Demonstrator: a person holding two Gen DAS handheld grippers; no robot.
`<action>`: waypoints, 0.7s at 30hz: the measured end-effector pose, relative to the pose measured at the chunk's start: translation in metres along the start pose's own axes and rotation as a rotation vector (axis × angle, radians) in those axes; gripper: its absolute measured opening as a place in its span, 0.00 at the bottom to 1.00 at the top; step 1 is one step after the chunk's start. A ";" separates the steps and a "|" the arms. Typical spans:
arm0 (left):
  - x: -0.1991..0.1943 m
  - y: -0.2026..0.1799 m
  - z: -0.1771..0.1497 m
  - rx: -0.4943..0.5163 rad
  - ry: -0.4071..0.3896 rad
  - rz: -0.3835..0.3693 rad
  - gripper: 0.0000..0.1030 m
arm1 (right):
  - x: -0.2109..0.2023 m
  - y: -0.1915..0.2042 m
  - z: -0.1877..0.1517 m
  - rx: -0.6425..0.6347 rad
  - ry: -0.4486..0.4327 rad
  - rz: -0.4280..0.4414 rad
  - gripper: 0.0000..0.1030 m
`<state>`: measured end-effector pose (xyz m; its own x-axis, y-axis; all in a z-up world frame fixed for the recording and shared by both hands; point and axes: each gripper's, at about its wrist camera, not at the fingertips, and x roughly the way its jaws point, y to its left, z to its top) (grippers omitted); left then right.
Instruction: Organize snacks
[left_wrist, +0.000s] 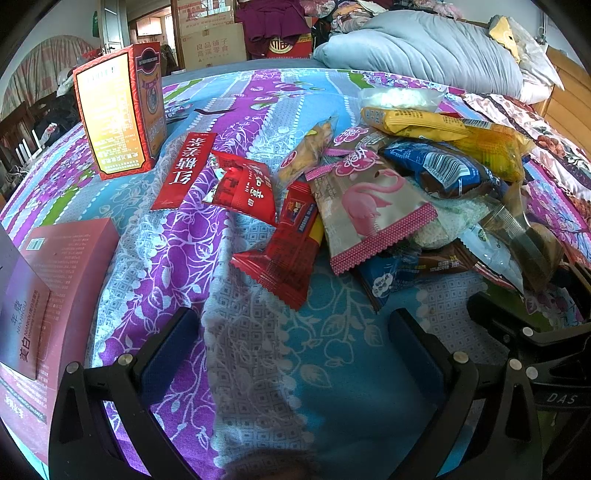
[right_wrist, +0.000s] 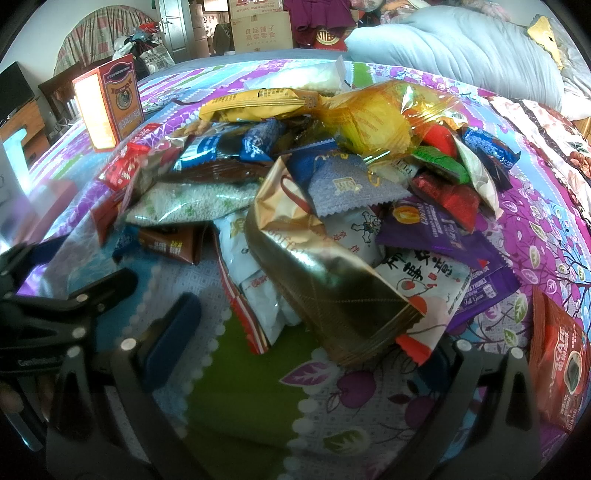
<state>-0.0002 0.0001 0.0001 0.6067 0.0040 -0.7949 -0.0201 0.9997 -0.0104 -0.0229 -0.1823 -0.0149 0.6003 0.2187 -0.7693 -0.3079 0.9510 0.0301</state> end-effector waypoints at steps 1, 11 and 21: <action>0.000 0.000 0.000 0.000 0.001 0.001 1.00 | 0.000 0.000 0.000 0.000 0.000 0.000 1.00; 0.006 0.003 -0.001 0.001 0.004 0.003 1.00 | 0.000 0.000 0.000 0.000 0.000 0.000 1.00; 0.006 0.003 -0.001 0.002 0.004 0.004 1.00 | 0.000 0.000 0.000 0.000 0.000 0.000 1.00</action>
<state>0.0024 0.0027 -0.0052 0.6035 0.0078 -0.7973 -0.0208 0.9998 -0.0059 -0.0229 -0.1824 -0.0150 0.6000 0.2190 -0.7695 -0.3079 0.9509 0.0305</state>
